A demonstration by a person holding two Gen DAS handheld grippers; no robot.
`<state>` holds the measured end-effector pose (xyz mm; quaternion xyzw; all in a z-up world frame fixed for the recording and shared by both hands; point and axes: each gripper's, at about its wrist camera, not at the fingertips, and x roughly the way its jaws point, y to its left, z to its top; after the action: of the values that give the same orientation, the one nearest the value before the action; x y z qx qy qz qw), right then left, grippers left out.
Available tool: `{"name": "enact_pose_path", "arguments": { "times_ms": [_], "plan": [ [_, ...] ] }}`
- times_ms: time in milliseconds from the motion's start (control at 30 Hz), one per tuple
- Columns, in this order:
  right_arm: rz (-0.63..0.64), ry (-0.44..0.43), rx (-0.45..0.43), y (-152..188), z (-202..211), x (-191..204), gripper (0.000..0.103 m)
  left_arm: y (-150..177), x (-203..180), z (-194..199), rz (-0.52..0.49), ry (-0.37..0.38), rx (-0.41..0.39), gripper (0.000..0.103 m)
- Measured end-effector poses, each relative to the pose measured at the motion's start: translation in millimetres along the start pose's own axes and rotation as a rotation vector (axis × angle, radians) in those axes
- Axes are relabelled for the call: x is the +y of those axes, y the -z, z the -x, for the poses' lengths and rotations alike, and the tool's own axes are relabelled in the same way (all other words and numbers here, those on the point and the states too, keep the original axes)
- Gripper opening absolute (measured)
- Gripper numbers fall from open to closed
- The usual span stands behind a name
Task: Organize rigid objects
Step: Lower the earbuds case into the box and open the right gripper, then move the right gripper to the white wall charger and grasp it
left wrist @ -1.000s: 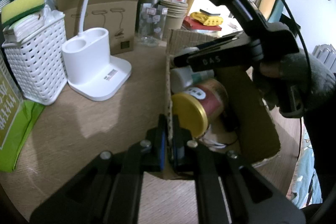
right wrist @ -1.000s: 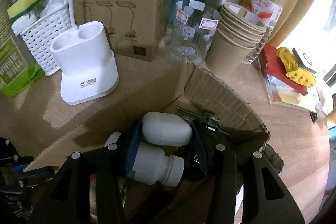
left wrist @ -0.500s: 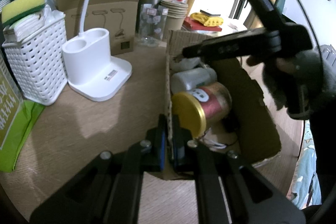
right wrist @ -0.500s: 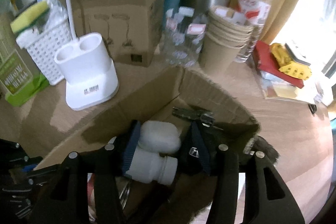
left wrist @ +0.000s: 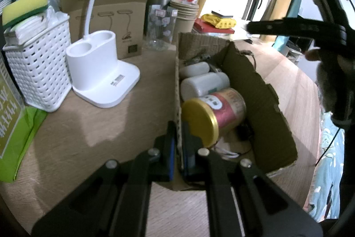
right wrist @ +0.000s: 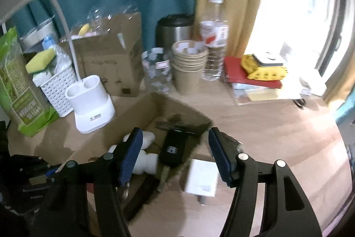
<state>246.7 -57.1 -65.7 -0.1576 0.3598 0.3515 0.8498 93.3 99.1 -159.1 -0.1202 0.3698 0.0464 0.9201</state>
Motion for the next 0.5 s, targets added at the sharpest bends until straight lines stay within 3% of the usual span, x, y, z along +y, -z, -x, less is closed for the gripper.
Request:
{"name": "enact_pose_path", "arguments": {
  "times_ms": [500],
  "plan": [
    [-0.078,0.082,-0.035,29,38,-39,0.066,-1,1,0,-0.002,-0.001,-0.001,0.006]
  ]
}}
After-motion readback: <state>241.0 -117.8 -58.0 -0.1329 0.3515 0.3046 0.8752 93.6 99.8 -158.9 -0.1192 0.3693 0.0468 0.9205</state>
